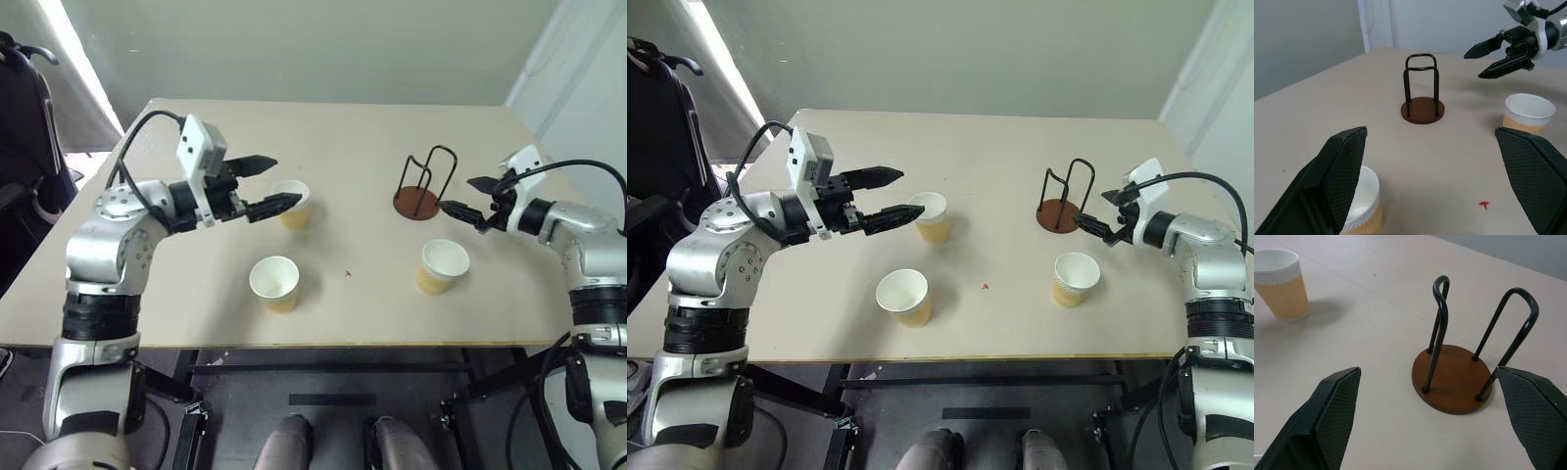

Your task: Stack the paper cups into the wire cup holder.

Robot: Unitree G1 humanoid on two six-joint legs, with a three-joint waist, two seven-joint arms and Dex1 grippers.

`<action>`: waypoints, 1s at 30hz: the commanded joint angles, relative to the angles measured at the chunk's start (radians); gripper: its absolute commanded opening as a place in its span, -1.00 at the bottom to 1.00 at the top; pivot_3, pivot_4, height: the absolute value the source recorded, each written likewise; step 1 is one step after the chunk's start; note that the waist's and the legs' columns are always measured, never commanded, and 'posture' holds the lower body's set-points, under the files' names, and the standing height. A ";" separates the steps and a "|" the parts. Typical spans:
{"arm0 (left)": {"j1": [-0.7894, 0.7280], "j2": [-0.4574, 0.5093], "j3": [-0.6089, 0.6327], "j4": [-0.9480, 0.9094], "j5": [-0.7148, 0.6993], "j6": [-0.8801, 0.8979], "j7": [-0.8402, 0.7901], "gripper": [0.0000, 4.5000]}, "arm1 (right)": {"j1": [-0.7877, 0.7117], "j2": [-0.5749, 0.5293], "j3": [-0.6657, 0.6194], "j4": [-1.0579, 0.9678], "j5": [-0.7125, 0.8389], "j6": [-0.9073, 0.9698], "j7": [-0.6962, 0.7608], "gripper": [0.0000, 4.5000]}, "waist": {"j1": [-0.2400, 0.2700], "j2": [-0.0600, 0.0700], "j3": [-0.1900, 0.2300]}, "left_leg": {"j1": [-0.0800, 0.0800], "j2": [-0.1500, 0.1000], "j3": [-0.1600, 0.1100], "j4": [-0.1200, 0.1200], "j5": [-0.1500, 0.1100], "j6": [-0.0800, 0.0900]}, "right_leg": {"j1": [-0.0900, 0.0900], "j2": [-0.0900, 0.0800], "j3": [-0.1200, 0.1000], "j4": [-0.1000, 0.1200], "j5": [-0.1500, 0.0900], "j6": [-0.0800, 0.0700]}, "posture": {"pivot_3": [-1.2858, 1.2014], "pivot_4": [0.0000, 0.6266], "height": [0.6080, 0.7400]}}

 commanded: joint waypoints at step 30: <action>-0.019 0.022 0.024 0.028 0.017 -0.055 -0.017 0.99 | -0.216 0.120 0.089 0.316 -0.131 -0.213 -0.047 1.00 | -0.001 0.000 0.000 | 0.000 0.000 0.000 0.000 0.000 0.000 | 0.000 0.000 0.000 0.000 0.000 0.000 | 0.03 -0.52 1.00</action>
